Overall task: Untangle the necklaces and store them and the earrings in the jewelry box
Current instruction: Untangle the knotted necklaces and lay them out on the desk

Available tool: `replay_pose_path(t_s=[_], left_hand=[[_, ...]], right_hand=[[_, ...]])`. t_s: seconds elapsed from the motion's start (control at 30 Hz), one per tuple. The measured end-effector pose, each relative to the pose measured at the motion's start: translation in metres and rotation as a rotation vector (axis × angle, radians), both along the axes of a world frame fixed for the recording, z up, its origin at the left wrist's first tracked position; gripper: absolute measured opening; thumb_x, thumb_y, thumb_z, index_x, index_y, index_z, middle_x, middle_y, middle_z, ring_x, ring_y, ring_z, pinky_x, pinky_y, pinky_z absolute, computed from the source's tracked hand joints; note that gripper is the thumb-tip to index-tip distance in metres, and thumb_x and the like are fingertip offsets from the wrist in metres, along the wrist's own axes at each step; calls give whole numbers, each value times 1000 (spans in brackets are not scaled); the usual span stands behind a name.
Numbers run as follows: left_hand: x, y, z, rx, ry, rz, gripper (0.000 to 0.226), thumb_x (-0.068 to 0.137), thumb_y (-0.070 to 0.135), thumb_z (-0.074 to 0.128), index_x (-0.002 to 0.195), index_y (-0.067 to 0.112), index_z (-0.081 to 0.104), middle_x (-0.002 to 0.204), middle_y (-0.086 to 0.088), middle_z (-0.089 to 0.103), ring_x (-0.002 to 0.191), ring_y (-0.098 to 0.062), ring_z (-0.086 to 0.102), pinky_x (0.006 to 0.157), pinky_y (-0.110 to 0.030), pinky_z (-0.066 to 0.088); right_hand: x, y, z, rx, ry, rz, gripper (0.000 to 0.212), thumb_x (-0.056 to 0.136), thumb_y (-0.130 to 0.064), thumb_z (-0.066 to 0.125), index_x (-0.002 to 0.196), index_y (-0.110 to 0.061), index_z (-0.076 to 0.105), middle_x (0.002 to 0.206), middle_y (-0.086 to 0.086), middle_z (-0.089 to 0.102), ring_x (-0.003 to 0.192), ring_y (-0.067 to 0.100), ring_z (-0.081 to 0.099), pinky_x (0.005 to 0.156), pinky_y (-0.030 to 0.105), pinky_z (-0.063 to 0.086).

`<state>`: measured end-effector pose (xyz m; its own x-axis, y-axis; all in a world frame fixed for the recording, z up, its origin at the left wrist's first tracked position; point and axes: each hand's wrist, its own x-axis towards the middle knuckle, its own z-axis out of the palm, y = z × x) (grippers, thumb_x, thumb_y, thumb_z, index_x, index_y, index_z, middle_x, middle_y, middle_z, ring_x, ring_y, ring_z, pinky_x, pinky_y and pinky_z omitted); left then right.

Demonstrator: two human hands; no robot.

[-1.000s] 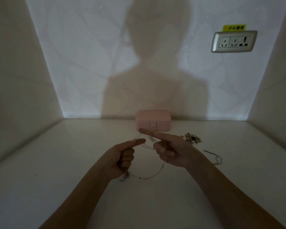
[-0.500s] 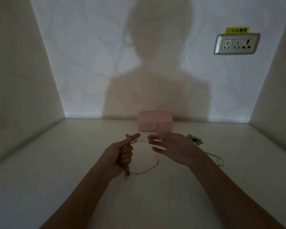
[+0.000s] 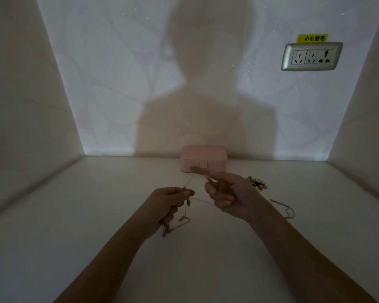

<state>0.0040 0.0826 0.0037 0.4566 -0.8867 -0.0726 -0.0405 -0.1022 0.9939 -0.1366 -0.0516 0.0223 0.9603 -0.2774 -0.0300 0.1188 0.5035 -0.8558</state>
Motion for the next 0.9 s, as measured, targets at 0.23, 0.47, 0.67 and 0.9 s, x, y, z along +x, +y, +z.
replay_pose_path(t_s=[0.23,0.47,0.67,0.9], left_hand=[[8,1,-3,99,-240,152,23,78,27,74,98,18,68,58,5,62,34,-2,35,37,-13,27],[19,2,-4,191,-431,258,17,83,27,70,71,14,67,50,10,58,38,-1,41,42,-16,33],[27,5,-15,288,-822,423,5,84,19,59,82,19,64,90,-2,65,76,-19,63,71,-33,55],[41,9,-7,316,-769,333,34,78,-6,52,66,24,62,93,-3,60,74,-18,59,56,-18,40]], right_hand=[[-4,-7,2,-8,-8,11,39,93,-28,42,131,-25,54,59,4,54,29,2,24,25,12,24],[-17,-26,10,-69,85,-108,36,93,-23,41,123,-15,58,54,2,49,28,3,22,25,11,21],[-26,-26,15,-133,81,-24,38,96,-28,36,128,-26,55,57,2,46,31,1,19,26,10,16],[-36,-34,21,-92,40,-59,41,91,-23,40,129,-27,55,56,2,45,36,4,8,25,9,17]])
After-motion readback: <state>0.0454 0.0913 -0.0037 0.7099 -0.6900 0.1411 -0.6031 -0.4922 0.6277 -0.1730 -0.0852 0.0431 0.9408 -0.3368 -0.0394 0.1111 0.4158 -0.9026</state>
